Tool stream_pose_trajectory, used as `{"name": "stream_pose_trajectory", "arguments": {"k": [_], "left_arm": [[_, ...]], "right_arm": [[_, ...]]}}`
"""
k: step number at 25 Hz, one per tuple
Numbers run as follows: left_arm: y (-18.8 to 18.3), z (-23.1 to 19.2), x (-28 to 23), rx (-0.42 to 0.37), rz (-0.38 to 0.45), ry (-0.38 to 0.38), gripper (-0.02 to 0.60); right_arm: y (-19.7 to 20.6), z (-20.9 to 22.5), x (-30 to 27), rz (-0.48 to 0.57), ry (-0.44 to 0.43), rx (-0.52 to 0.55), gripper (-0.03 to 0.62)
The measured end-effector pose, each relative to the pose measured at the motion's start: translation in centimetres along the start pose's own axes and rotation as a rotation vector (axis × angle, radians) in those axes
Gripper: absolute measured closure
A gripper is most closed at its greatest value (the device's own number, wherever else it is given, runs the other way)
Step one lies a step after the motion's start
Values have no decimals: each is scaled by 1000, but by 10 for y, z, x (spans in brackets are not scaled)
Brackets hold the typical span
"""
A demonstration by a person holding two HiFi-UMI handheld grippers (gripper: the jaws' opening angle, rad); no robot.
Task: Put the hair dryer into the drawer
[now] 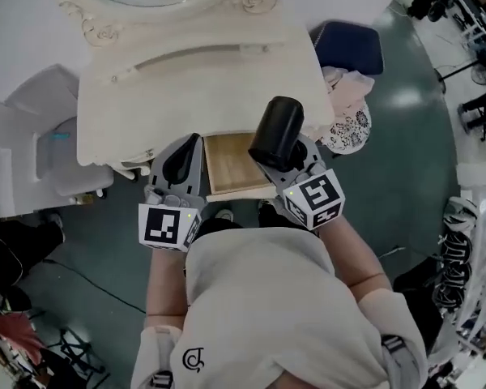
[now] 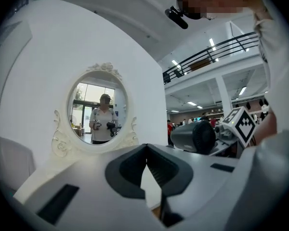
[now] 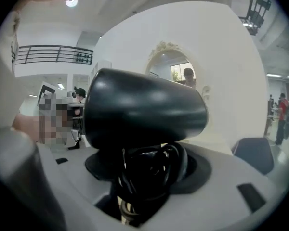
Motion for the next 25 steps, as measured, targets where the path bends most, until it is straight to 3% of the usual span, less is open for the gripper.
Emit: {"name": "stream_pose_trajectory", "arguments": {"k": [5, 14, 21, 25], "left_arm": [[10, 16, 1, -19, -7, -152, 569], [50, 23, 25, 69, -63, -374, 568], [80, 28, 40, 104, -105, -433, 569], [99, 31, 48, 128, -134, -453, 569]], "right_arm": [[26, 9, -19, -92, -210, 49, 319], [105, 0, -47, -300, -453, 153, 318], [170, -22, -70, -398, -594, 217, 318], [218, -23, -81, -497, -626, 295, 319]]}}
Point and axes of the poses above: the fingertips, and each gripper's own axes: x backward along the fingers, z to its right, y out of its underside, the point moved 3 cm from there along x, backward along the fingers, and after that the axes turned 2 degrees about z, right-handed, at the moved point
